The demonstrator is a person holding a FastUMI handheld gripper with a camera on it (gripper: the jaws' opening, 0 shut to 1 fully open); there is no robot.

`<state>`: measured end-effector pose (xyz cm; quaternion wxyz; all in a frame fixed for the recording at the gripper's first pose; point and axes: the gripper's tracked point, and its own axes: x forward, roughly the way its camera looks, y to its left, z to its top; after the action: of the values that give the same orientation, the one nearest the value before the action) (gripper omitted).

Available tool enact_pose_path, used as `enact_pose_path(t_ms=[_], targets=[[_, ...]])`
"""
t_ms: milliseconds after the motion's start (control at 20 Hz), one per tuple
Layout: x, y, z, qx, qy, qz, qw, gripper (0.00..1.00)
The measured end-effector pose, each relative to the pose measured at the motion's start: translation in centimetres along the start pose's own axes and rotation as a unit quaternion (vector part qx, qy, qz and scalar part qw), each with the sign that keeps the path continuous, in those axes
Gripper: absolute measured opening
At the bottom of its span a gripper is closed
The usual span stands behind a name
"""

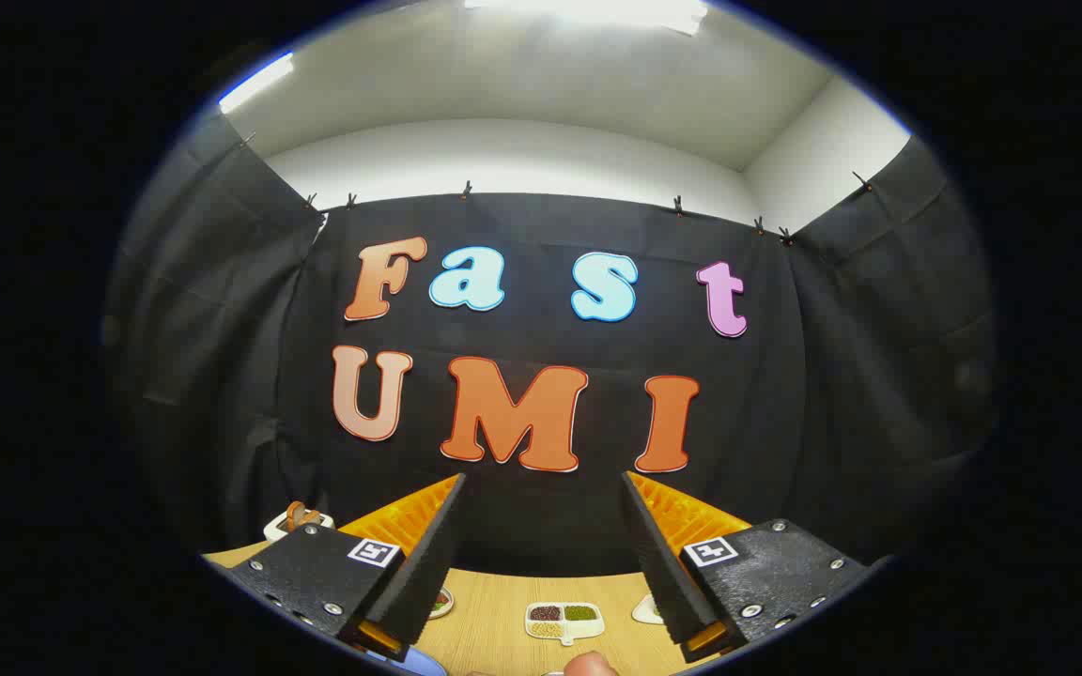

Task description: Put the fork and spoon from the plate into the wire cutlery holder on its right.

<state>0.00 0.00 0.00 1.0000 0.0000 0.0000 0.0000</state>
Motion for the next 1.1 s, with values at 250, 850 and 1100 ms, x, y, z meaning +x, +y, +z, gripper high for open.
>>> enact_pose_path(t_ms=[250, 850, 1100], targets=[[-0.3, -1.2, -0.4, -0.006, 0.004, -0.009, 1.0, 0.94], [0.0, 0.8, -0.7, 0.01, 0.001, 0.013, 1.0, 0.94], [0.0, 3.7, -2.2, 0.012, 0.005, 0.04, 0.999, 0.94]])
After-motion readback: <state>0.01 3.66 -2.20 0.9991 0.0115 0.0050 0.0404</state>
